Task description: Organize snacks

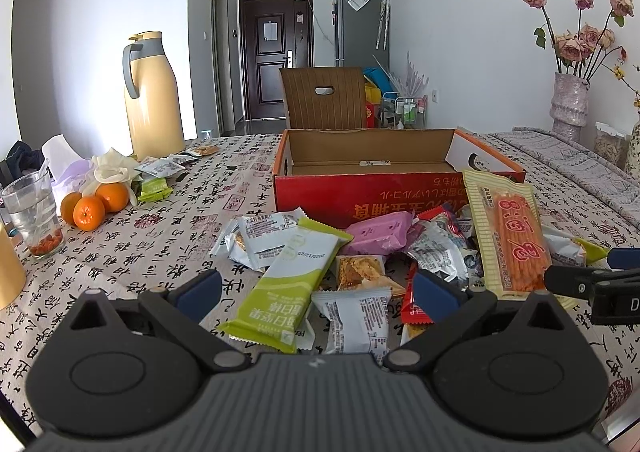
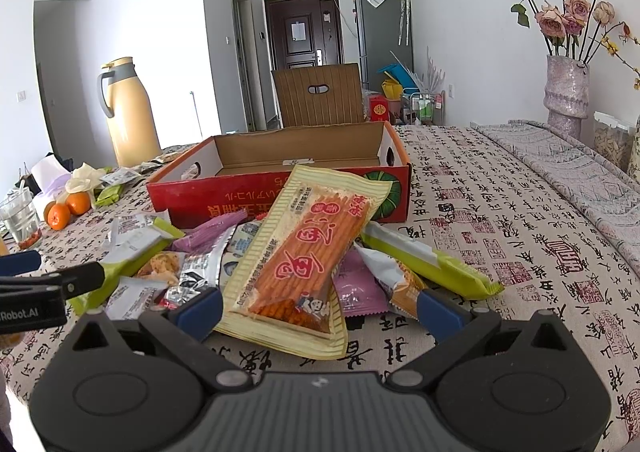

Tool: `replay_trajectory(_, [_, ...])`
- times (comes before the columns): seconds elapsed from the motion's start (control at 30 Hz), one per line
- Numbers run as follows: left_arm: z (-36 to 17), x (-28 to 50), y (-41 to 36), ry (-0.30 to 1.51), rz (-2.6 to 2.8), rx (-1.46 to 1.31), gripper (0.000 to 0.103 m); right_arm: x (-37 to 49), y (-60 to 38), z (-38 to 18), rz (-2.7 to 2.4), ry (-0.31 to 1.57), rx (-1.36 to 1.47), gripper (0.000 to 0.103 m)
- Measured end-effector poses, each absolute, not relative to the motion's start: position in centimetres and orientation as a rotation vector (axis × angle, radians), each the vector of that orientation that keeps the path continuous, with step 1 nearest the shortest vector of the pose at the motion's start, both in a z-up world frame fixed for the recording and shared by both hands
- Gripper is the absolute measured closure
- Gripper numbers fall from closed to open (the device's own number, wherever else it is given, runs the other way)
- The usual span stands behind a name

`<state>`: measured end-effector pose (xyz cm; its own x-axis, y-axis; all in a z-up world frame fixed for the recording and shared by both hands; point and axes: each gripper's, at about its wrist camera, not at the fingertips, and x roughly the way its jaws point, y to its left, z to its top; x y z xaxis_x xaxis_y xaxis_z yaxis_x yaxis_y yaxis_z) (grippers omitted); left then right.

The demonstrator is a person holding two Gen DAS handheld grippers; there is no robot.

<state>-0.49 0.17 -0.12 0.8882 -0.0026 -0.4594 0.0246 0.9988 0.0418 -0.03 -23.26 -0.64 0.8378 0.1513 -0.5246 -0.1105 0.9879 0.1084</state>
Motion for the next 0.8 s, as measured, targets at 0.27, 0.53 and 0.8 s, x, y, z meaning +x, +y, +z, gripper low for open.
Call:
replay_trajectory(0.27, [-0.3, -0.71, 0.31, 0.478, -0.014, 0.038, 0.0, -0.22, -23.08, -0.81, 0.138, 0.565, 0.074, 0.0])
replay_trajectory(0.53, [-0.3, -0.55, 0.58, 0.481, -0.023, 0.022, 0.0, -0.25, -23.0, -0.38, 0.125, 0.564, 0.067, 0.0])
replay_trajectory(0.8, [-0.32, -0.58, 0.63, 0.482, -0.024, 0.018, 0.0, -0.39, -22.96, -0.28, 0.123, 0.562, 0.065, 0.0])
